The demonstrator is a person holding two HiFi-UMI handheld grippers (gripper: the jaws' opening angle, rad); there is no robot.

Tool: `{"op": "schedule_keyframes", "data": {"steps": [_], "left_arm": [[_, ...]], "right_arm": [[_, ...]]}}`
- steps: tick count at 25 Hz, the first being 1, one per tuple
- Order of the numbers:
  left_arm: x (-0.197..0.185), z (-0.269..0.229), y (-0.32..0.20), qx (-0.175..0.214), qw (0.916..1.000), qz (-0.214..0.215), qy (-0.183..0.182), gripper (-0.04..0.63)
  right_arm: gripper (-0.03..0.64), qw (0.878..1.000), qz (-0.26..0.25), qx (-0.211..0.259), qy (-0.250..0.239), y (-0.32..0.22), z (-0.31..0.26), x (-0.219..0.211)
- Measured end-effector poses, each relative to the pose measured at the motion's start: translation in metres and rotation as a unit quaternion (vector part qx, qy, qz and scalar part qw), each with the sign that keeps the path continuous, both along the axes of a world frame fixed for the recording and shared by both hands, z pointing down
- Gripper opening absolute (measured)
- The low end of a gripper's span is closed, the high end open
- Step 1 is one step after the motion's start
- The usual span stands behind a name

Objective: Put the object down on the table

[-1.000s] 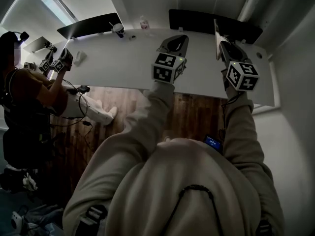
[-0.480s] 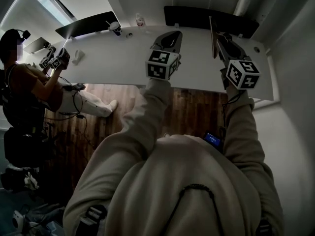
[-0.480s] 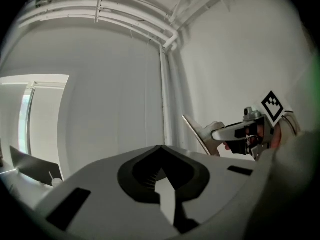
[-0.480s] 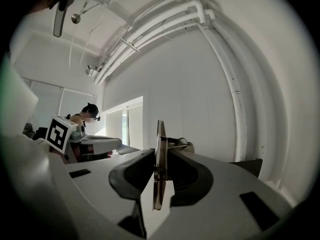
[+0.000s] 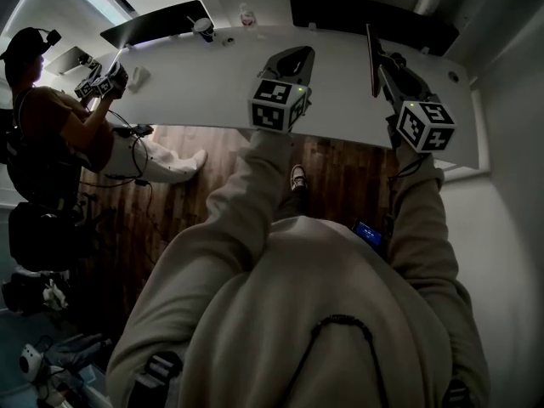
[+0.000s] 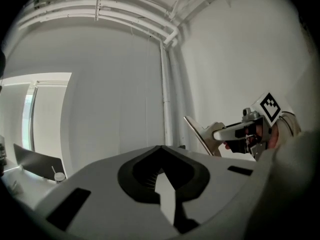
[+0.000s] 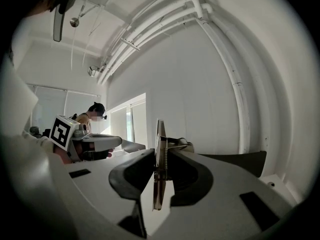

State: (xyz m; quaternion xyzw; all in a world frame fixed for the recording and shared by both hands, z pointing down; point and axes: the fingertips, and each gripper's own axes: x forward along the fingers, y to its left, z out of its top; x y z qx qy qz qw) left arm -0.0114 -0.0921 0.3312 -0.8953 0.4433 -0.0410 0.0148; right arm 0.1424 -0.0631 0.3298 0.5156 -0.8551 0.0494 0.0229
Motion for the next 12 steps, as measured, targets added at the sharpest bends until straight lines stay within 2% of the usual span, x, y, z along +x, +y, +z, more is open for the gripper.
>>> {"op": "schedule_keyframes", "data": {"steps": [5, 9, 12], "left_arm": [[0.009, -0.011, -0.027, 0.023, 0.9996, 0.015, 0.001, 0.005], [0.013, -0.003, -0.069, 0.021, 0.9994, 0.024, 0.013, 0.005], [0.008, -0.006, -0.108, 0.018, 0.9996, 0.013, 0.017, 0.005]], "right_arm": [[0.1, 1.0, 0.004, 0.005, 0.007, -0.024, 0.0, 0.009], [0.1, 1.0, 0.003, 0.009, 0.02, -0.056, 0.005, 0.014], [0.1, 1.0, 0.003, 0.006, 0.015, -0.09, 0.002, 0.014]]}}
